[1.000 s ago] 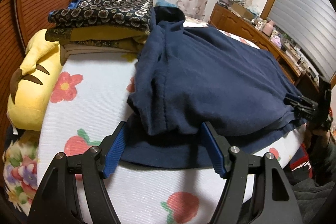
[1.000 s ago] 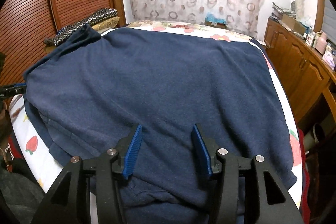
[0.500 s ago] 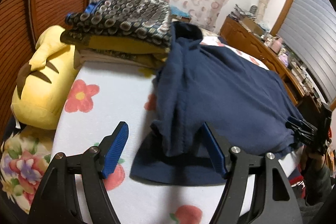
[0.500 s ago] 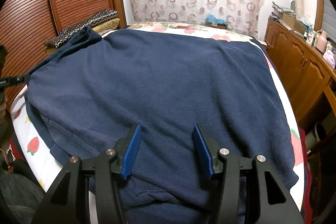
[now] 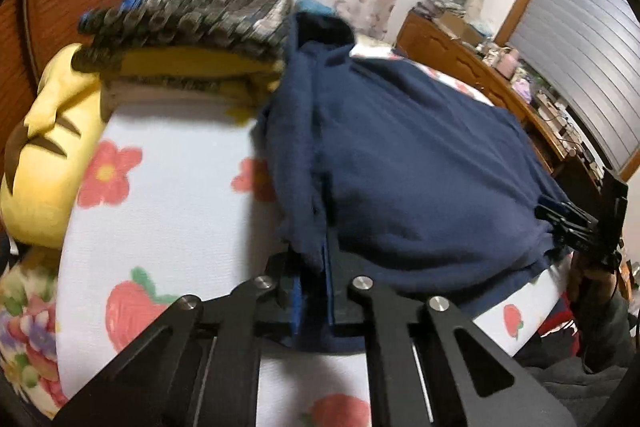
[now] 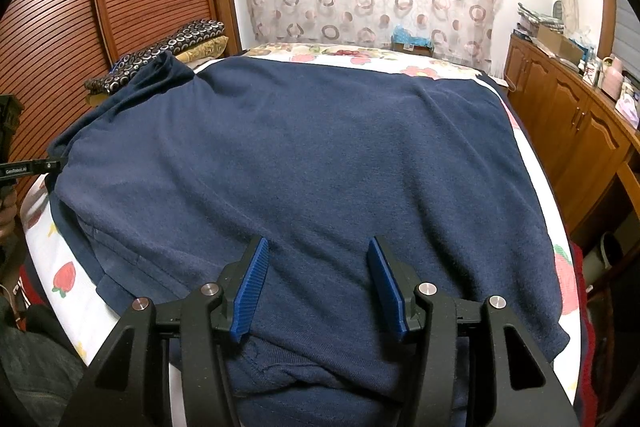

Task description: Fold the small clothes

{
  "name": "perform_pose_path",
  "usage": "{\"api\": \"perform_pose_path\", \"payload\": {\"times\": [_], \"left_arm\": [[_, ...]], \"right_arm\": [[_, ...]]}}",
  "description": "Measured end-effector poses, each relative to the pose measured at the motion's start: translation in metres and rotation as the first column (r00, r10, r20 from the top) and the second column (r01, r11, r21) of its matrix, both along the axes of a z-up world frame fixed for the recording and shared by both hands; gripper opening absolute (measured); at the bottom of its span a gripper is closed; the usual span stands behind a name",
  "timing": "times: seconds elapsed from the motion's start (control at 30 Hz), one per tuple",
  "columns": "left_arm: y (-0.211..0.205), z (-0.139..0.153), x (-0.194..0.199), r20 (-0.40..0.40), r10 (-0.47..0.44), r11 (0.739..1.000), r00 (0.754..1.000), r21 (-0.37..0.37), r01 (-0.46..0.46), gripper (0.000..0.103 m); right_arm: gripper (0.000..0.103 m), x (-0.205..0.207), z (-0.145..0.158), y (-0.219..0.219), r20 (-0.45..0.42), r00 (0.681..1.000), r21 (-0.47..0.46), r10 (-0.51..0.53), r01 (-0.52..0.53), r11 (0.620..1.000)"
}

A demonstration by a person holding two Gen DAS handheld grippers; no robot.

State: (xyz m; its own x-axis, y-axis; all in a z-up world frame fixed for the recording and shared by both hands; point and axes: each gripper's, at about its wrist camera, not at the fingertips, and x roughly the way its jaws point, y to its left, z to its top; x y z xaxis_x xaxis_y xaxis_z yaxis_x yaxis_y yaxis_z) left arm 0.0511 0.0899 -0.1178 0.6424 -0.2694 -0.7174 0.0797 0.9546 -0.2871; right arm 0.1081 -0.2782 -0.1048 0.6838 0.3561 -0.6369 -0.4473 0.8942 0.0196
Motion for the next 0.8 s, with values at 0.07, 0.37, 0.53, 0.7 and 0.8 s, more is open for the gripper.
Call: {"api": "perform_pose_path", "payload": {"times": [0.07, 0.37, 0.53, 0.7, 0.8], "left_arm": [[-0.007, 0.017, -0.002, 0.068, -0.021, 0.999, 0.997, -0.025, 0.023, 0.008], [-0.067, 0.09, 0.017, 0.258, -0.117, 0.99, 0.959, -0.045, 0.133, 0.008], [-0.113, 0.118, 0.031, 0.32, -0.228, 0.967, 0.92, -0.039, 0.253, 0.007], [-0.158, 0.138, 0.044, 0.337, -0.317, 0.939, 0.886, -0.018, 0.343, 0.007], [-0.196, 0.156, 0.045, 0.356, -0.386, 0.914, 0.851, 0.021, 0.406, 0.007]], "right_arm": [[0.054, 0.0, 0.0, 0.001, -0.001, 1.0, 0.004, 0.0, 0.0, 1.0], [0.054, 0.004, 0.002, -0.007, -0.024, 0.999, 0.056, -0.026, 0.027, 0.998], [0.054, 0.006, 0.007, -0.018, -0.036, 0.998, 0.079, -0.057, 0.06, 0.995], [0.054, -0.002, 0.025, -0.027, 0.025, 0.996, 0.062, -0.087, 0.085, 0.994], [0.054, -0.007, 0.034, -0.035, 0.051, 0.993, 0.076, -0.109, 0.105, 0.992]]}}
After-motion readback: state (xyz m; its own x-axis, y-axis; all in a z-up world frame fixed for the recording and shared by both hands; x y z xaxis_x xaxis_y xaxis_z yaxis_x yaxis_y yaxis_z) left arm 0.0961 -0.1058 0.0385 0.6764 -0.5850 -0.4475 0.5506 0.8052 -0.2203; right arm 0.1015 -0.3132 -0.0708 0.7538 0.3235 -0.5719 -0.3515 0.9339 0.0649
